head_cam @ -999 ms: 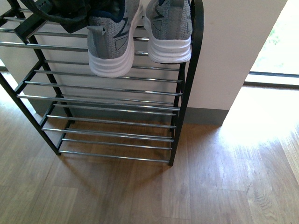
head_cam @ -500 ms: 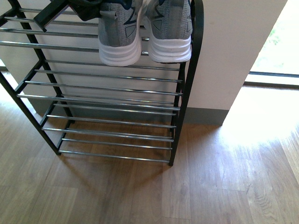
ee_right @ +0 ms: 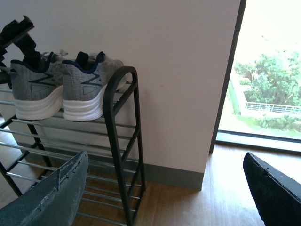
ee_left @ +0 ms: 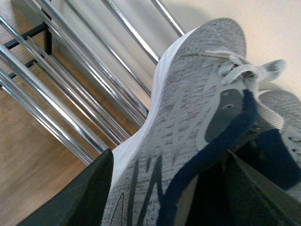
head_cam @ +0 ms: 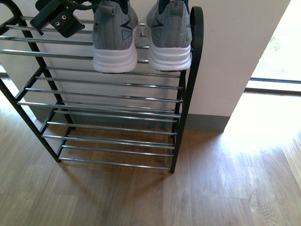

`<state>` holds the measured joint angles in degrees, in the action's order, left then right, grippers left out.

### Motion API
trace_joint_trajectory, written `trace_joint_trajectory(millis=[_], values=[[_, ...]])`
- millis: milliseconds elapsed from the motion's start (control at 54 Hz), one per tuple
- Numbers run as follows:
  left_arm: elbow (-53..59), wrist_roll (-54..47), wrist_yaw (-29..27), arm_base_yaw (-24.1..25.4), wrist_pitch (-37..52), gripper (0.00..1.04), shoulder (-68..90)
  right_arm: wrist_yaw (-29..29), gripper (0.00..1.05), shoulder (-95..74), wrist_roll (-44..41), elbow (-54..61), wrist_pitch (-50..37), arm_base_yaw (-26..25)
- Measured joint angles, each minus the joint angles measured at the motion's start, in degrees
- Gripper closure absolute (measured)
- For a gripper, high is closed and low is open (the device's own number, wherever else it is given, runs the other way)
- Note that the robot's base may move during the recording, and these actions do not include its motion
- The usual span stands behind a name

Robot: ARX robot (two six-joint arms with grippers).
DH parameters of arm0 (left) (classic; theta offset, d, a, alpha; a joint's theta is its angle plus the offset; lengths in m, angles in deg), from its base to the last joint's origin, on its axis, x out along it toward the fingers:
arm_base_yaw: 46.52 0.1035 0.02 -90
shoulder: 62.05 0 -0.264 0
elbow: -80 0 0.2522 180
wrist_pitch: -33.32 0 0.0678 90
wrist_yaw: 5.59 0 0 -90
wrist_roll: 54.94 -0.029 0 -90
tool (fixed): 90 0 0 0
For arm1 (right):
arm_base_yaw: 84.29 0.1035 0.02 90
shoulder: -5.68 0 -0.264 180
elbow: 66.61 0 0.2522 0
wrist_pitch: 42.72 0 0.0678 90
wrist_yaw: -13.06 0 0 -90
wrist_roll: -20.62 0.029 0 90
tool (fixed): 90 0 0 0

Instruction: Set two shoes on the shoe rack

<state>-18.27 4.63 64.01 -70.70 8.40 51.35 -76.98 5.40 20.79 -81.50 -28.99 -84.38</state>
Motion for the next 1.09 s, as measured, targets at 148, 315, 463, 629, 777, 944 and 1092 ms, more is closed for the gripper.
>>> trace_joint_trajectory(millis=[148, 315, 463, 629, 777, 944, 1092], values=[[3.41, -1.31, -0.74, -0.59, 2.97, 0.08, -4.63, 0.0, 0.09, 0.0, 0.0, 0.0, 0.0, 0.0], [7.67, -1.92, -0.66, -1.38, 6.86, 0.09, -8.85, 0.0, 0.09, 0.0, 0.0, 0.0, 0.0, 0.0], [12.44, -5.81, -2.08, -2.16, 11.91, 0.09, -13.97, 0.0, 0.09, 0.0, 0.0, 0.0, 0.0, 0.0], [18.05, -11.39, -3.69, -2.99, 16.2, 0.09, -20.83, 0.0, 0.09, 0.0, 0.0, 0.0, 0.0, 0.0], [26.12, -20.39, -5.05, -3.19, 22.12, 0.09, -32.92, 0.0, 0.09, 0.0, 0.0, 0.0, 0.0, 0.0], [36.5, -27.76, -6.43, 0.13, 25.68, 0.09, -44.28, 0.0, 0.09, 0.0, 0.0, 0.0, 0.0, 0.0], [46.38, -33.73, -8.22, 3.06, 25.09, 0.09, -55.19, 0.0, 0.09, 0.0, 0.0, 0.0, 0.0, 0.0]])
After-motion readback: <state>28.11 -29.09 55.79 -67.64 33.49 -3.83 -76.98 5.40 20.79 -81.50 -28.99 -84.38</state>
